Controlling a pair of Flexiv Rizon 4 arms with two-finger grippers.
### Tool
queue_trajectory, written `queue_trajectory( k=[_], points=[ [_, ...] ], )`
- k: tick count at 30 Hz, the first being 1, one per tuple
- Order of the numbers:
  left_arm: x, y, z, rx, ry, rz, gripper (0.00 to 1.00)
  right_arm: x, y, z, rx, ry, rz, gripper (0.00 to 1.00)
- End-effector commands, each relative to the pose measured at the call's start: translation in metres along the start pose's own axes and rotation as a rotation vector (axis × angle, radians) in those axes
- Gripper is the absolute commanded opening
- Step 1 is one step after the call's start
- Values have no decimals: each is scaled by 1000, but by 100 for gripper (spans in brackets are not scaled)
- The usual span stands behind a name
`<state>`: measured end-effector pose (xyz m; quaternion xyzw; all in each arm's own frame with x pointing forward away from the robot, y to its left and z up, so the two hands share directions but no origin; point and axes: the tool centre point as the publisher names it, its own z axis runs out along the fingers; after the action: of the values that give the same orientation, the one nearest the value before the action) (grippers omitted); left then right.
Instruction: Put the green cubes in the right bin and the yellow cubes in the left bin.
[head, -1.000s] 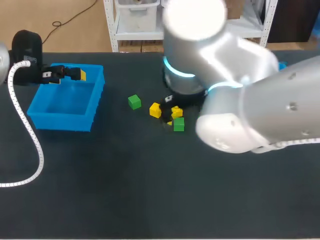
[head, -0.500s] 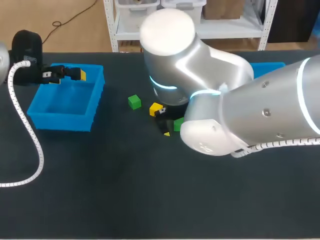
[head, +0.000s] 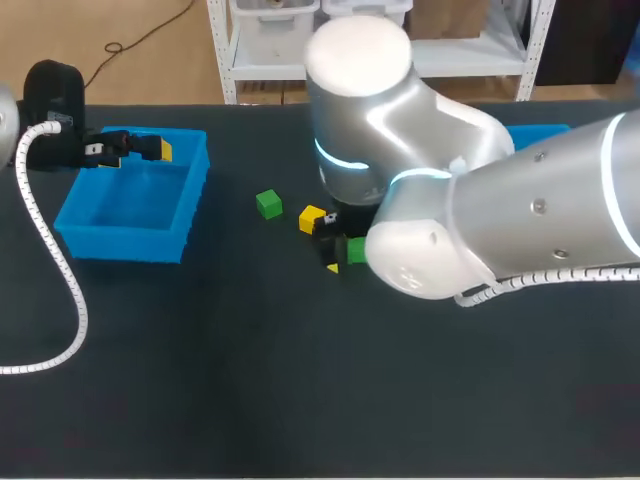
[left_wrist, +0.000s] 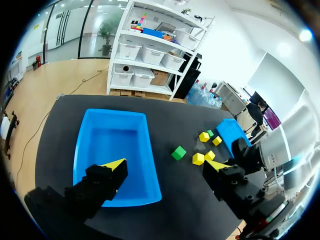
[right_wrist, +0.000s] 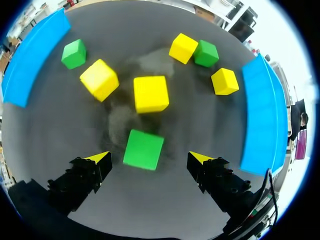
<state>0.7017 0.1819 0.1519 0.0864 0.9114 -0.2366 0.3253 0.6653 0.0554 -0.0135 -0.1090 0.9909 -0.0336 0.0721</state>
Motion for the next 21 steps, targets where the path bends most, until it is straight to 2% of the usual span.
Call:
queue_trajectory(
  k=[1, 8, 9, 10, 11, 14, 21],
  points=[
    [2, 2, 0, 10, -8, 2, 100, -7, -1, 4, -3, 1, 16, 100],
    [2, 2, 0, 10, -8, 2, 100, -13, 1, 2, -7, -12, 34, 100],
    [2, 2, 0, 10, -8, 2, 100, -13, 2, 2, -8, -14, 38, 61],
    [2, 2, 0, 10, -8, 2, 100, -13, 3, 2, -10, -14, 43, 49],
    [2, 2, 0, 10, -8, 2, 100, -13, 3, 2, -11, -15, 48, 47],
    [2, 2, 0, 10, -8, 2, 100, -13, 4, 3, -12, -17, 69, 2],
    [2, 2, 0, 10, -8, 2, 100, -14, 0, 3, -26, -10, 97, 0]
  ],
)
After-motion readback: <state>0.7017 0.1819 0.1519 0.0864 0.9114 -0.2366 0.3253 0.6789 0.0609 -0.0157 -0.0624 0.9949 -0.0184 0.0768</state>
